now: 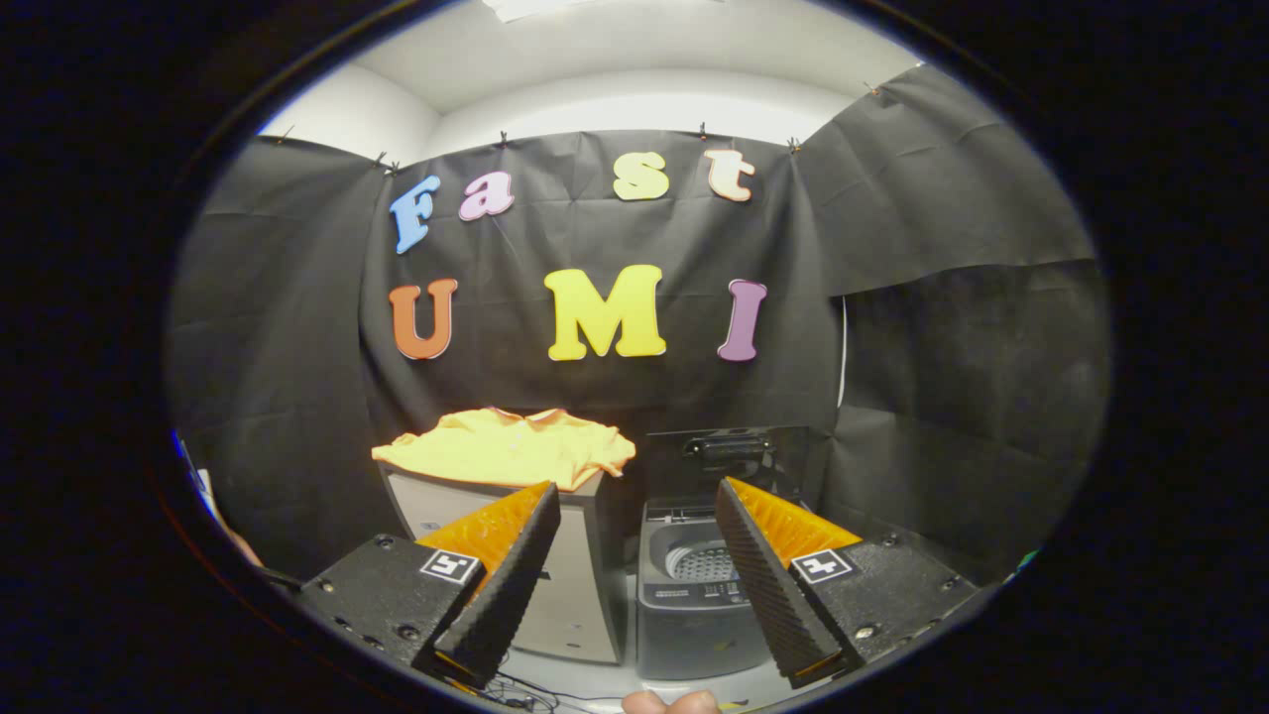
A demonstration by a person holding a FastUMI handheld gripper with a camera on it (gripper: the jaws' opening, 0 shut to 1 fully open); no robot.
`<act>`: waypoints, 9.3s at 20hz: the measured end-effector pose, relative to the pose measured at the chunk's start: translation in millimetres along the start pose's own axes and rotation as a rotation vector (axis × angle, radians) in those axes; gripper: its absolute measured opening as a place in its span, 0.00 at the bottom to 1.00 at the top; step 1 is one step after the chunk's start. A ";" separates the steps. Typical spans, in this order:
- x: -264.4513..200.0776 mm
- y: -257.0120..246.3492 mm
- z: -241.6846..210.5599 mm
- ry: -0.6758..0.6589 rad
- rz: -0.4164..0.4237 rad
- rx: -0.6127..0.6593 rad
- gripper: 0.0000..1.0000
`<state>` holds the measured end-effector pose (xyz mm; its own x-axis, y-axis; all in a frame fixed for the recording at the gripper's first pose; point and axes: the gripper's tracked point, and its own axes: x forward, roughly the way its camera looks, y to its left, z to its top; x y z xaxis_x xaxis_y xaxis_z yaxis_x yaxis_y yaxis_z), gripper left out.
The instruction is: Put the clothes into the washing machine and then close the washing machine lid.
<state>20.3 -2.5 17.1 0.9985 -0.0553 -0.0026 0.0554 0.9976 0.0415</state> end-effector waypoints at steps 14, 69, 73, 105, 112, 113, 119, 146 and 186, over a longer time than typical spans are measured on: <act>57.0 131.9 45.4 0.010 0.094 0.002 0.99; 378.2 227.9 -76.3 1.249 0.011 -0.126 0.94; 383.1 231.5 -74.6 1.239 0.025 -0.131 0.72; 341.9 189.3 23.2 1.079 0.160 0.021 0.06; 311.4 140.5 54.3 1.004 0.117 0.080 0.06; 306.2 130.9 58.1 0.996 0.103 0.093 0.06; 275.1 65.5 71.1 0.951 0.001 0.186 0.06; 289.9 -155.0 63.0 0.789 0.002 0.240 0.06; 357.0 -194.6 -201.7 0.968 -0.092 0.160 0.17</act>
<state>365.9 -208.0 -193.4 0.5630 -0.0038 -0.8264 0.2037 0.9698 0.1343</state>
